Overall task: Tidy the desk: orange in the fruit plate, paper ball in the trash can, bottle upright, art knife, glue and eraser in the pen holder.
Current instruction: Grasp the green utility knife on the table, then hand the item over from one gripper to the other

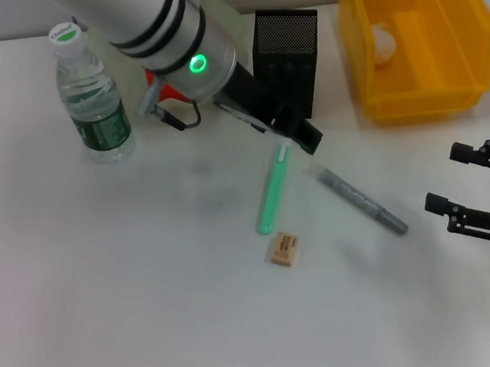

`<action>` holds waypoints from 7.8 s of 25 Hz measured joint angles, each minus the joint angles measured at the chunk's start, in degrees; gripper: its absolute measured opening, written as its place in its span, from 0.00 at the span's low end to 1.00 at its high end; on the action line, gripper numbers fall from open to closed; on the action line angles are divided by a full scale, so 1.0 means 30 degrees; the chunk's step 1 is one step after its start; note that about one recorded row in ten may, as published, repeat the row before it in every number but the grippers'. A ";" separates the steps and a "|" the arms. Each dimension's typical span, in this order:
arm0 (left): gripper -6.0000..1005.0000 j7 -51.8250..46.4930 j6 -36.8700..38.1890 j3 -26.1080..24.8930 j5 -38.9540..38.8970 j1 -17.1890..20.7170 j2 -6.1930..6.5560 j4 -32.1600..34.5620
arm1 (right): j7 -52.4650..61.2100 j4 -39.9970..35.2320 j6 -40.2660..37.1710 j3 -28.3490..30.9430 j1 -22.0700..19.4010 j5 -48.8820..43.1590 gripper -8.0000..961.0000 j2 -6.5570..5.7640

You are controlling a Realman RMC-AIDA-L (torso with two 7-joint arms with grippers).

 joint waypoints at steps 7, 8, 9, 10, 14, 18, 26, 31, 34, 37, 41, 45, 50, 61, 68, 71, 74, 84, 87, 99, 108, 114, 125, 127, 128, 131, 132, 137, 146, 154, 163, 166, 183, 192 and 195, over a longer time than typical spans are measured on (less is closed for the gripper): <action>0.79 0.0136 -0.2010 0.2050 -0.0102 -0.0219 0.0000 -0.1683 | -0.0001 0.0135 0.0267 0.0001 -0.0081 0.0118 0.84 0.0099; 0.79 0.0136 -0.2010 0.2050 -0.0102 -0.0219 0.0000 -0.1683 | -0.0001 0.0135 0.0267 0.0001 -0.0081 0.0118 0.84 0.0099; 0.79 0.0138 -0.2490 0.2425 -0.0207 -0.0136 0.0000 -0.1974 | 0.0000 0.0145 0.0380 0.0000 -0.0114 0.0133 0.84 0.0170; 0.79 0.0138 -0.2490 0.2425 -0.0207 -0.0136 0.0000 -0.1974 | 0.0000 0.0145 0.0380 0.0000 -0.0114 0.0133 0.84 0.0170; 0.79 0.0153 -0.3809 0.3005 -0.0567 0.0092 0.0000 -0.2810 | -0.0001 0.0156 0.0511 0.0001 -0.0169 0.0145 0.84 0.0290; 0.79 0.0185 -0.4651 0.3501 -0.1055 0.0133 0.0000 -0.3536 | 0.0000 0.0156 0.0602 0.0000 -0.0175 0.0145 0.84 0.0315; 0.79 0.0390 -0.6331 0.4980 -0.1578 0.0526 -0.0001 -0.4020 | 0.0000 0.0156 0.0693 0.0000 -0.0088 0.0055 0.84 0.0357; 0.65 0.0703 -0.6857 0.5847 -0.1614 0.0639 0.0000 -0.3991 | 0.0000 0.0155 0.0712 0.0001 -0.0004 0.0044 0.84 0.0355; 0.62 0.0755 -0.7012 0.6199 -0.1769 0.0659 0.0000 -0.3890 | 0.0000 0.0136 0.0711 0.0001 -0.0001 0.0041 0.84 0.0354; 0.63 0.1006 -0.7109 0.6228 -0.2151 0.0661 -0.0001 -0.3968 | 0.0000 0.0118 0.0712 0.0000 -0.0004 0.0049 0.84 0.0354; 0.63 0.1069 -0.7213 0.6232 -0.2229 0.0718 -0.0001 -0.4036 | 0.0001 0.0100 0.0712 0.0000 -0.0006 0.0075 0.84 0.0353; 0.62 0.1081 -0.7245 0.6241 -0.2265 0.0789 -0.0001 -0.4047 | 0.0000 0.0094 0.0709 0.0001 -0.0006 0.0123 0.84 0.0353; 0.62 0.1112 -0.7428 0.6438 -0.2286 0.0863 0.0000 -0.4218 | 0.0001 0.0095 0.0704 0.0001 0.0020 0.0137 0.84 0.0353; 0.62 0.1113 -0.7596 0.6698 -0.2314 0.1034 -0.0001 -0.4247 | 0.0007 0.0140 0.0704 0.0000 0.0150 0.0146 0.84 0.0354; 0.55 0.1120 -0.7644 0.7048 -0.2315 0.1142 -0.0001 -0.4130 | 0.0110 0.0156 0.0704 0.0001 0.0207 0.0145 0.84 0.0353; 0.52 0.1142 -0.7688 0.7137 -0.2313 0.1158 -0.0001 -0.4129 | 0.0154 0.0156 0.0692 0.0001 0.0225 0.0145 0.84 0.0353; 0.50 0.1162 -0.7703 0.7215 -0.2297 0.1194 0.0000 -0.4092 | 0.0164 0.0156 0.0673 0.0000 0.0231 0.0145 0.84 0.0353; 0.44 0.1431 -0.7703 0.7260 -0.2170 0.1222 0.0000 -0.4041 | 0.0202 0.0111 0.0612 0.0003 0.0255 0.0144 0.84 0.0441; 0.41 0.1525 -0.7700 0.7303 -0.2165 0.1196 0.0000 -0.4040 | 0.0205 0.0086 0.0593 0.0064 0.0258 0.0145 0.84 0.0471; 0.32 0.1641 -0.7524 0.7333 -0.2166 0.1085 -0.0001 -0.4052 | 0.0207 0.0036 0.0494 0.0178 0.0259 0.0144 0.84 0.0526; 0.32 0.1648 -0.7470 0.7331 -0.2136 0.1071 -0.0001 -0.4055 | 0.0214 0.0036 0.0449 0.0207 0.0259 0.0144 0.84 0.0531; 0.27 0.1662 -0.7414 0.7331 -0.2135 0.1070 -0.0001 -0.4039 | 0.0234 0.0037 0.0439 0.0207 0.0259 0.0144 0.84 0.0531; 0.26 0.1674 -0.7154 0.7331 -0.2138 0.1070 -0.0001 -0.3868 | 0.0236 0.0038 0.0287 0.0206 0.0260 0.0144 0.84 0.0530; 0.35 0.1687 -0.7071 0.7331 -0.2138 0.1070 -0.0001 -0.3792 | 0.0236 0.0038 0.0241 0.0206 0.0259 0.0144 0.84 0.0531; 0.35 0.1690 -0.7039 0.7331 -0.2138 0.1070 -0.0001 -0.3780 | 0.0236 0.0038 0.0234 0.0206 0.0259 0.0143 0.84 0.0531; 0.36 0.1696 -0.6998 0.7331 -0.2139 0.1070 -0.0001 -0.3774 | 0.0237 0.0021 0.0233 0.0206 0.0248 0.0143 0.84 0.0531; 0.37 0.1697 -0.6981 0.7330 -0.2138 0.1070 0.0000 -0.3776 | 0.0237 0.0013 0.0233 0.0206 0.0240 0.0144 0.84 0.0531; 0.39 0.1698 -0.6953 0.7334 -0.2133 0.1071 0.0000 -0.3776 | 0.0236 0.0007 0.0234 0.0206 0.0231 0.0143 0.84 0.0531; 0.34 0.1699 -0.6909 0.7523 -0.1903 0.1071 -0.0001 -0.3776 | 0.0236 0.0034 0.0206 0.0206 0.0195 0.0143 0.84 0.0531; 0.22 0.1698 -0.6848 0.7535 -0.1887 0.1071 -0.0001 -0.3754 | 0.0236 0.0063 -0.0061 0.0463 0.0128 0.0143 0.84 0.0531; 0.20 0.1804 -0.6724 0.6840 -0.1877 0.1733 0.0041 -0.2684 | 0.0241 0.0100 -0.0092 0.0490 0.0078 0.0143 0.84 0.0530; 0.20 0.3147 -0.5977 0.4512 -0.2026 0.3056 0.0092 -0.1132 | 0.0480 0.0137 -0.0092 0.0507 0.0064 0.0144 0.84 0.0476; 0.20 1.6613 -0.3940 -0.1078 -1.5127 0.7284 0.0152 -0.1313 | 0.1202 0.0113 0.0141 0.0527 0.0136 0.0143 0.84 0.0385; 0.20 2.6801 -0.6009 0.0356 -2.5190 0.5417 0.0002 -0.7555 | 0.1675 0.0019 0.0152 0.0529 0.0241 0.0144 0.84 0.0411; 0.20 2.9857 -0.7173 0.2315 -2.9595 0.4887 0.0000 -0.8632 | 0.1724 0.0006 0.0168 0.0531 0.0294 0.0144 0.84 0.0440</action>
